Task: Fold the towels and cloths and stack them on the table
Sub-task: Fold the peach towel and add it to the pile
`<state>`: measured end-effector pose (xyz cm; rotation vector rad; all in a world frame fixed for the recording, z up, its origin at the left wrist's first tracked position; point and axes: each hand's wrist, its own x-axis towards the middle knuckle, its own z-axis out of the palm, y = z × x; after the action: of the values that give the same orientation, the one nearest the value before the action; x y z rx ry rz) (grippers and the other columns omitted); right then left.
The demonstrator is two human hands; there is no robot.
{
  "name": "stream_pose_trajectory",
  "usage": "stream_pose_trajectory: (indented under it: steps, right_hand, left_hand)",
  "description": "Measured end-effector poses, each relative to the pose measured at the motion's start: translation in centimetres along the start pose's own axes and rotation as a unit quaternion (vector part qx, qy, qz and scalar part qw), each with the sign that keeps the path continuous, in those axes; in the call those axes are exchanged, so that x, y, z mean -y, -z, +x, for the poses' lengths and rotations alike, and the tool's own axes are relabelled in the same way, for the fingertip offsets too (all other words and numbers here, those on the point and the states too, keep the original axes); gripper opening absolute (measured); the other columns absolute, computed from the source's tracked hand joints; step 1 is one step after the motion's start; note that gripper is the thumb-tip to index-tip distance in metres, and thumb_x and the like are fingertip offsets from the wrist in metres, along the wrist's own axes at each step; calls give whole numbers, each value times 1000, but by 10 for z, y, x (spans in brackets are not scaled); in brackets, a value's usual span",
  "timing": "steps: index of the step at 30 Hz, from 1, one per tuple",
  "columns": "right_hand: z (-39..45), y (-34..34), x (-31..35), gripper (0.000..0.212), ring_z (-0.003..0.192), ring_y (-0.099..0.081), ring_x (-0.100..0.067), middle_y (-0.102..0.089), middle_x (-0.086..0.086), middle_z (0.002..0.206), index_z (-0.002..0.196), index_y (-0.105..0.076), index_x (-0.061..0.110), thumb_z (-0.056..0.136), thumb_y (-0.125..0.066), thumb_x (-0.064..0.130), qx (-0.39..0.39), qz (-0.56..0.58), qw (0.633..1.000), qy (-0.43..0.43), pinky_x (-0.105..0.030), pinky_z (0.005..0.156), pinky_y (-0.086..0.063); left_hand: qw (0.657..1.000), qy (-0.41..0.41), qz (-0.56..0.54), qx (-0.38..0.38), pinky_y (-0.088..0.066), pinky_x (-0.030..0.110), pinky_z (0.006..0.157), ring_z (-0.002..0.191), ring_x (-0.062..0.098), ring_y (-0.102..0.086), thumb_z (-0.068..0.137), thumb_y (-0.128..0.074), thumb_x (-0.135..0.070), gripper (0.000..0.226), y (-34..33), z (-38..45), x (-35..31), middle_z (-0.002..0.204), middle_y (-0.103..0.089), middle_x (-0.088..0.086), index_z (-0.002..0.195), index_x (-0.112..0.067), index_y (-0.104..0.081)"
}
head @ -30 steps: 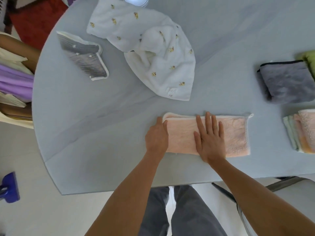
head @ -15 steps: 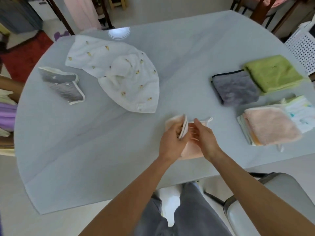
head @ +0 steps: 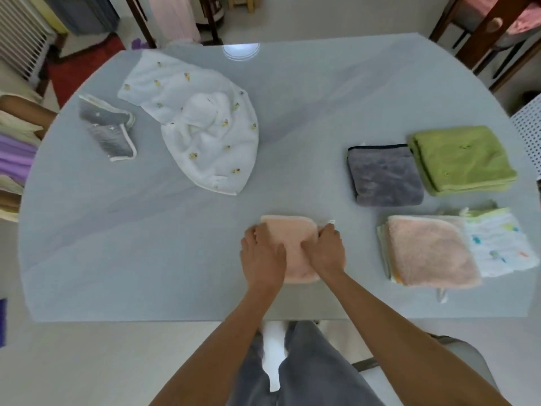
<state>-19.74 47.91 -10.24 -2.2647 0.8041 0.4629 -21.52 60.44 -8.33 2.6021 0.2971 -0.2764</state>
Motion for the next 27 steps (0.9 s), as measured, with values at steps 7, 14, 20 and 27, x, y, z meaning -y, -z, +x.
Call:
stream_pose_trajectory:
  steps: [7, 14, 20, 27]
  right_hand:
    - [4, -2, -1, 47, 117, -55, -33, -58, -17, 125, 123, -47, 3, 86, -62, 26, 43, 9, 996, -83, -39, 93, -45]
    - [-6, 43, 7, 44, 109, -61, -25, -65, -11, 117, 124, -58, 4, 81, -59, -5, 201, 202, 956, 62, -37, 94, -51]
    - [-29, 110, 50, 15, 55, -47, 8, -47, 1, 69, 72, -50, 16, 71, -65, 12, 229, 196, 919, 253, -10, 53, -34]
    - [-27, 140, 73, 35, 96, -65, -2, -71, 13, 97, 98, -68, 28, 76, -78, 4, 282, 139, 907, 281, -16, 79, -48]
  left_hand:
    - [975, 160, -99, 119, -43, 38, 92, 117, 34, -53, 90, -59, -28, 47, -9, 17, 10, 128, -54, 16, 128, -4, -43]
    - [922, -5, -352, 164, -54, 27, 80, 104, 11, -61, 73, -75, -34, 87, 23, 13, 37, 126, -58, -1, 144, -26, -25]
    - [922, -344, -151, 95, -46, 10, 80, 94, -4, -56, 86, -68, -40, 61, 93, 29, 37, 128, -51, -21, 134, -42, -31]
    - [885, -433, -142, 98, -46, 12, 76, 92, 2, -59, 90, -66, -31, 27, 123, 54, 21, 107, -60, -7, 115, -23, -64]
